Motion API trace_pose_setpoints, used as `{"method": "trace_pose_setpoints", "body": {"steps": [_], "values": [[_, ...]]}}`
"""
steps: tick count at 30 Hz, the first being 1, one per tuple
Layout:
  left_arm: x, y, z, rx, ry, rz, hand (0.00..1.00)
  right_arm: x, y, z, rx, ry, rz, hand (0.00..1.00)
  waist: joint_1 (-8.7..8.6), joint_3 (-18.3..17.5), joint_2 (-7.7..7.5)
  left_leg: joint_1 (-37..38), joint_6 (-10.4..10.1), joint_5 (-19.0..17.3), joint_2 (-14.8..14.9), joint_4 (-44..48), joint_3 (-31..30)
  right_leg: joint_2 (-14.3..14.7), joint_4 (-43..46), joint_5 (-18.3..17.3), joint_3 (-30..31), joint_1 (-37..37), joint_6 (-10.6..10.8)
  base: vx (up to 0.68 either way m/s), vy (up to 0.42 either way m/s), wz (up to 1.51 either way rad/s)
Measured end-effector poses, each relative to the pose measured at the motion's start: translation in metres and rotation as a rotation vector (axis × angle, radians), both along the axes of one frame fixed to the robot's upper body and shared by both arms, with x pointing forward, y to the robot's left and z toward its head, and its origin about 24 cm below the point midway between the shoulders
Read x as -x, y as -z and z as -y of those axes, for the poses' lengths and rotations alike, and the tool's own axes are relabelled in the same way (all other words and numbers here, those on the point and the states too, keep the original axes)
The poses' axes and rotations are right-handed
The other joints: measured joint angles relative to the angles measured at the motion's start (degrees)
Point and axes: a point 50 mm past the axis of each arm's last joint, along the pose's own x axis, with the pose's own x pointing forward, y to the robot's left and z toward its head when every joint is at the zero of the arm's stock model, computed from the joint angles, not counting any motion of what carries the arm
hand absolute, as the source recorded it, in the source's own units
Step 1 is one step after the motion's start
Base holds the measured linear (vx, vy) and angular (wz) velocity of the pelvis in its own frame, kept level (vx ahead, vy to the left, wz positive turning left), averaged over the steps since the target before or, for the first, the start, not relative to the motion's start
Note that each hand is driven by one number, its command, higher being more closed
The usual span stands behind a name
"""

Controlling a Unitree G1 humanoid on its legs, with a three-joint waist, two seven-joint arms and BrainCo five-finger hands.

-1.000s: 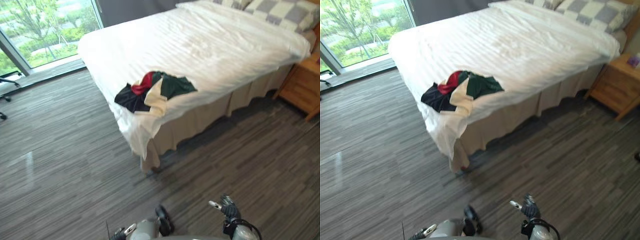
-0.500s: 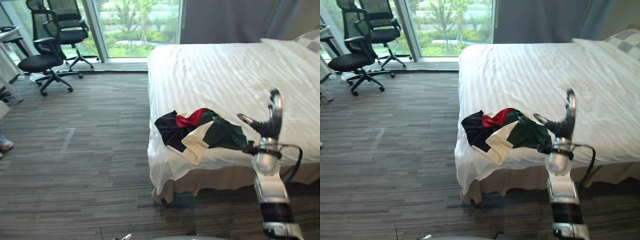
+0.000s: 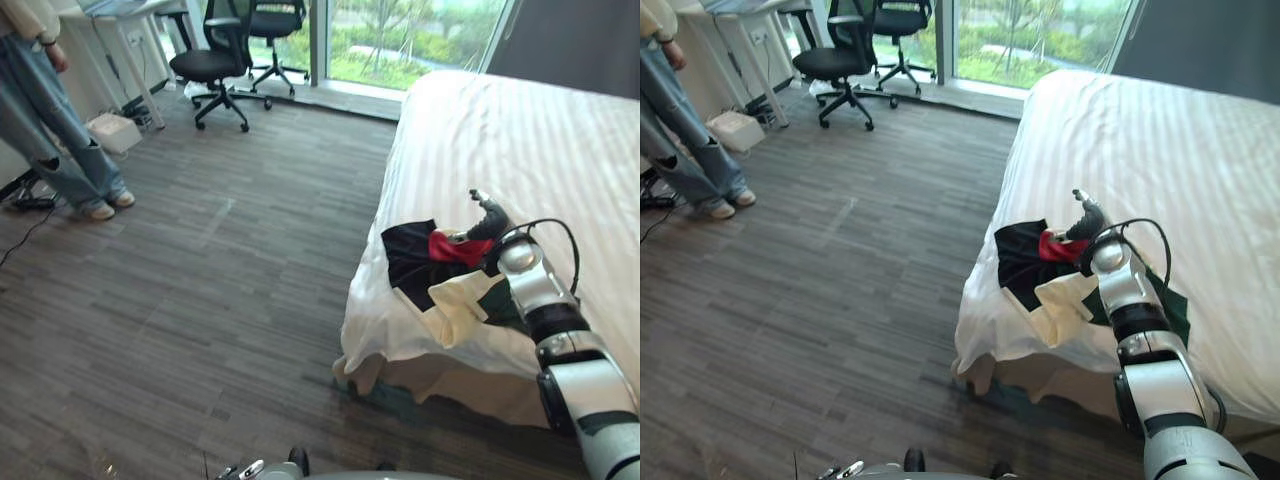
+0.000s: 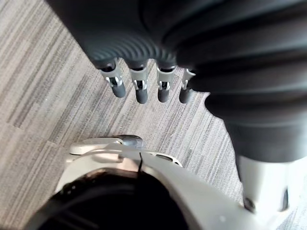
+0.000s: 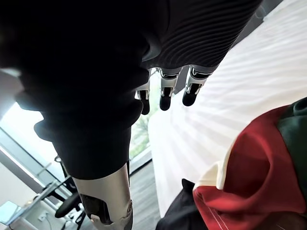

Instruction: Tidy the bed and pick cloth on bed and put in laundry

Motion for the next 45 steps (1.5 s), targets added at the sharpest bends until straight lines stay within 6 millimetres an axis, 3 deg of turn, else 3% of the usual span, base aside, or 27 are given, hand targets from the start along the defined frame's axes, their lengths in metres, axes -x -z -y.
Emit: {"method": "trace_pose_setpoints", "body": {"steps": [5, 8, 9, 17, 21, 23, 24, 25, 26, 28, 29, 31, 34, 36, 38, 42, 43, 45], "values": [[-0.052, -0.015, 0.009, 0.039, 0.051, 0.153, 0.0, -0.012, -0.045, -0.003, -0.001, 0.004, 0.006, 0.0, 0.06, 9.0, 2.21, -7.1, 1.2, 3.3, 0.1, 0.3, -0.1, 0.4, -1.7, 4.1, 0.1, -6.5, -1.0, -0.15, 0.035, -0.04], [-0.07, -0.023, 0.013, 0.061, 0.054, 0.222, 0.0, -0.011, -0.071, -0.001, 0.071, 0.018, -0.013, 0.0, 0.03, 10.4, 3.52, -10.3, 1.2, 4.2, 0.1, 0.3, -0.1, 0.3, -1.8, 5.1, -0.1, -9.6, -1.1, -0.03, 0.011, -0.01], [-0.072, -0.025, 0.015, 0.07, 0.048, 0.237, 0.0, -0.01, -0.078, 0.0, 0.082, 0.008, -0.054, 1.0, -0.07, 10.4, 3.62, -10.6, 1.2, 4.2, 0.1, 0.3, -0.1, 0.3, -1.8, 5.1, -0.2, -9.7, -1.1, 0.05, 0.005, 0.05], [-0.087, -0.032, 0.024, 0.078, 0.124, 0.271, 0.0, -0.006, -0.077, 0.006, 0.123, 0.032, -0.114, 1.0, -0.06, 10.5, 3.8, -10.0, 1.1, 4.2, 0.2, 0.3, -1.1, 0.0, -0.1, 3.5, -1.7, -9.2, -1.0, 0.08, 0.001, 0.08], [-0.088, -0.032, 0.026, 0.086, 0.128, 0.276, 0.0, -0.004, -0.042, 0.004, -0.075, -0.046, -0.064, 1.0, -0.11, 10.2, 3.62, -5.9, 0.3, 3.7, 0.3, 0.3, -0.5, 0.1, 0.0, 2.2, -1.4, -5.3, -0.9, 0.1, -0.023, -0.01], [-0.087, -0.031, 0.026, 0.088, 0.128, 0.272, 0.0, 0.001, -0.008, 0.001, -0.233, -0.097, -0.066, 1.0, -0.15, 8.0, 3.11, -4.4, -0.7, 3.0, 0.5, 0.3, -0.1, 0.3, -0.1, 1.6, -1.1, -4.0, -0.7, 0.14, -0.055, -0.07], [-0.085, -0.031, 0.027, 0.088, 0.129, 0.268, 0.0, 0.008, 0.027, -0.011, -0.34, -0.139, -0.092, 1.0, -0.38, 5.2, 2.58, -4.2, -1.2, 2.6, 0.8, 0.3, 0.0, 0.6, -0.4, 1.2, -1.0, -3.7, -0.7, 0.14, -0.061, -0.05], [-0.086, -0.031, 0.027, 0.091, 0.131, 0.27, 0.0, 0.011, 0.04, -0.016, -0.39, -0.148, -0.096, 1.0, -0.63, 4.8, 2.35, -3.5, -1.6, 2.4, 0.9, 0.3, 0.0, 0.7, -0.6, 1.1, -1.0, -2.9, -0.7, 0.16, -0.064, -0.03], [-0.086, -0.032, 0.028, 0.101, 0.138, 0.275, 0.0, 0.018, 0.065, -0.026, -0.498, -0.162, -0.109, 1.0, -1.48, 4.2, 1.73, -1.7, -1.9, 2.1, 1.0, 0.3, 0.0, 1.0, -0.7, 0.7, -0.9, -1.1, -0.7, 0.12, -0.05, 0.01], [-0.081, -0.03, 0.029, 0.11, 0.136, 0.264, 0.0, 0.036, 0.105, -0.042, -0.666, -0.17, -0.146, 1.0, -1.81, 1.5, 0.51, -0.1, -2.8, 1.5, 1.3, 0.3, 0.0, 1.2, -0.9, -0.2, -0.8, 0.4, -0.5, 0.15, -0.061, -0.02], [-0.075, -0.027, 0.029, 0.114, 0.13, 0.25, 0.0, 0.052, 0.134, -0.054, -0.812, -0.161, -0.179, 1.0, -2.09, -0.7, -0.44, 0.8, -3.1, 1.2, 1.4, 0.3, 0.0, 1.4, -1.2, -0.6, -0.7, 1.4, -0.6, 0.11, -0.042, -0.05], [-0.065, -0.023, 0.03, 0.12, 0.109, 0.225, 0.0, 0.079, 0.172, -0.07, -1.039, -0.128, -0.216, 1.0, -2.86, -3.5, -1.54, 1.9, -3.3, 1.0, 1.4, 0.3, 0.3, 1.6, -1.6, -1.1, -0.6, 2.8, -0.6, 0.11, -0.041, -0.01], [-0.048, -0.014, 0.034, 0.134, 0.066, 0.175, 0.0, 0.128, 0.224, -0.101, -1.343, -0.07, -0.271, 1.0, -3.78, -5.5, -1.65, 4.8, -2.8, 0.0, 1.7, 0.2, 0.8, 1.9, -1.8, -1.8, -0.3, 5.5, -0.4, 0.08, -0.022, -0.06], [-0.035, -0.009, 0.032, 0.128, 0.018, 0.143, 0.0, 0.157, 0.247, -0.131, -1.451, -0.069, -0.346, 1.0, -4.95, -6.1, -1.59, 6.2, -2.5, -0.2, 2.0, 0.2, 1.4, 2.2, -2.0, -2.0, -0.1, 6.9, -0.5, 0.02, -0.006, -0.09], [-0.03, -0.006, 0.032, 0.129, -0.006, 0.134, 0.0, 0.174, 0.257, -0.153, -1.508, -0.098, -0.412, 1.0, -4.91, -6.3, -1.35, 7.2, -2.6, -0.2, 2.2, 0.0, 1.5, 2.4, -2.5, -1.9, -0.2, 8.1, -0.5, -0.03, -0.006, 0.01], [-0.007, -0.002, 0.031, 0.181, -0.224, 0.146, 0.0, 0.189, 0.259, -0.194, -1.59, -0.282, -0.533, 1.0, -4.6, -8.1, -0.1, 7.7, -2.3, -1.2, 2.3, -0.2, 1.3, 2.7, -3.4, -2.1, -2.1, 10.1, -0.4, -0.06, 0.007, 0.15], [-0.003, -0.001, 0.033, 0.195, -0.255, 0.143, 0.0, 0.192, 0.259, -0.196, -1.601, -0.298, -0.543, 1.0, -4.66, -8.7, 0.17, 7.3, -1.9, -1.6, 2.2, -0.2, 2.0, 2.4, -3.5, -2.0, -3.2, 10.2, -0.3, -0.03, 0.087, 0.9], [-0.002, -0.004, 0.034, 0.243, -0.334, 0.187, 0.0, 0.206, 0.258, -0.2, -1.634, -0.32, -0.545, 1.0, -4.76, -10.1, -1.02, 7.0, 0.1, -7.2, 2.3, 0.2, 14.8, -0.9, -4.8, -1.7, -12.3, 12.3, 0.1, 0.07, 0.192, 1.73]]}}
